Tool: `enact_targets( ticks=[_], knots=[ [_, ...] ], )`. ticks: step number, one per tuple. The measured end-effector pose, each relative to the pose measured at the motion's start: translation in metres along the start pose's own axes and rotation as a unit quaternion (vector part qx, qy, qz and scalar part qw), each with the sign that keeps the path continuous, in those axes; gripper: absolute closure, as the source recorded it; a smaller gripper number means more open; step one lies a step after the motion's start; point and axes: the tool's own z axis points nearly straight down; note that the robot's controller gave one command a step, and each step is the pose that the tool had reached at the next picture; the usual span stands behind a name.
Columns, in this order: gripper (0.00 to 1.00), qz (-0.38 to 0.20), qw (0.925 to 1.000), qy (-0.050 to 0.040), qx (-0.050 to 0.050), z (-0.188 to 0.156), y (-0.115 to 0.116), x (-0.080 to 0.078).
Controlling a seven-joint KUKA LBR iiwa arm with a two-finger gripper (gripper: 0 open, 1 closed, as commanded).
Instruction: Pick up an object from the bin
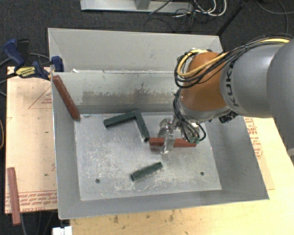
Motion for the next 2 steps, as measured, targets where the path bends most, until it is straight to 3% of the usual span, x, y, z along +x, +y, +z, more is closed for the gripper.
enact_targets(
  ticks=[1,2],
  knots=[
    [1.0,0.003,1.0,-0.0033,0.0,-0.016,0.01,-0.04],
    [1.0,0.009,0.9999,-0.0058,0.0,-0.119,0.011,-0.055]
  ],
)
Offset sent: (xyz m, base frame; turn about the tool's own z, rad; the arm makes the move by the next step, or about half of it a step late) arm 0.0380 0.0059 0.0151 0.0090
